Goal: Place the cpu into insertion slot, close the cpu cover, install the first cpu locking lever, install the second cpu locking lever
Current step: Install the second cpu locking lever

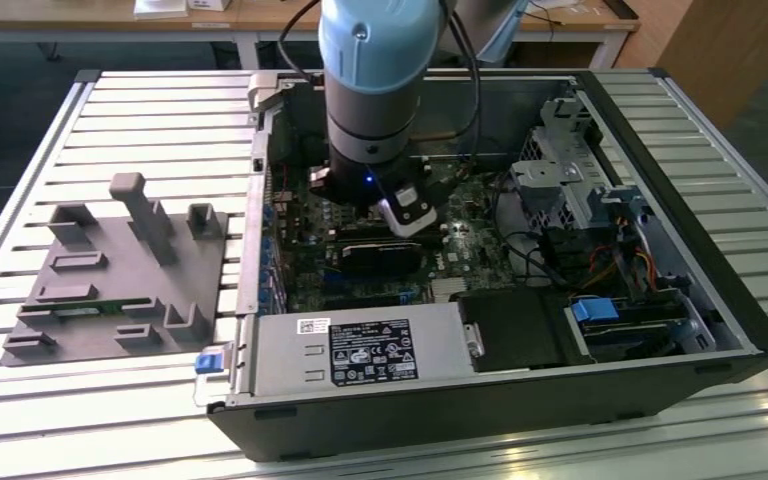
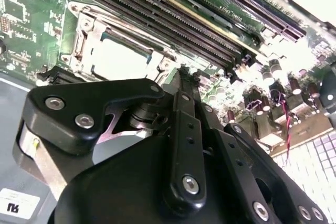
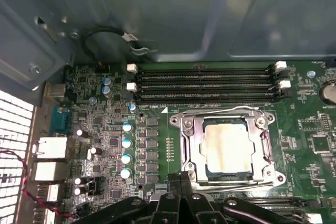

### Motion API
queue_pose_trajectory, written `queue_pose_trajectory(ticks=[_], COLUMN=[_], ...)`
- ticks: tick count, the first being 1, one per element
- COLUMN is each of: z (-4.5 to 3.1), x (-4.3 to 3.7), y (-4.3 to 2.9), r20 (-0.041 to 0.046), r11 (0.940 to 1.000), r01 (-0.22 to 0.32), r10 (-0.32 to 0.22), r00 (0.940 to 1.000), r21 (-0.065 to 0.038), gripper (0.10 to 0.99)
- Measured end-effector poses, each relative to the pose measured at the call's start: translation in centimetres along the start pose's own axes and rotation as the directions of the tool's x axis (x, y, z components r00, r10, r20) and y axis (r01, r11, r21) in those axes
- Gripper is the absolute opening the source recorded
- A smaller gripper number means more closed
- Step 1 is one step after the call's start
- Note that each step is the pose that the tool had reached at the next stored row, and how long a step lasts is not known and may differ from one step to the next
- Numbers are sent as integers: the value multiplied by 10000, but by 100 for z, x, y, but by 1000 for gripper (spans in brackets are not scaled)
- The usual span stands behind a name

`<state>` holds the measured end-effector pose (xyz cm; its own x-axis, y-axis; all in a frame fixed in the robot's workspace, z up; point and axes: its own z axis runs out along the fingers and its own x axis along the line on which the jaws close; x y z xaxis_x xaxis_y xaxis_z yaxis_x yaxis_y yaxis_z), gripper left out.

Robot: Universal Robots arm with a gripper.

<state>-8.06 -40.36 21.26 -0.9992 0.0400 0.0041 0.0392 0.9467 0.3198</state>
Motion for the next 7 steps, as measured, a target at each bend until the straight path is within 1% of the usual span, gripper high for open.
queue_pose_trajectory(ticks=[3, 7], z=[-25, -26], x=[0, 0], y=[8, 9], r20=[0, 1], r11=[10000, 10000], r01=[-1, -2], r10=[1, 2], r00=[10000, 10000], r21=[-2, -3], gripper=[106, 106])
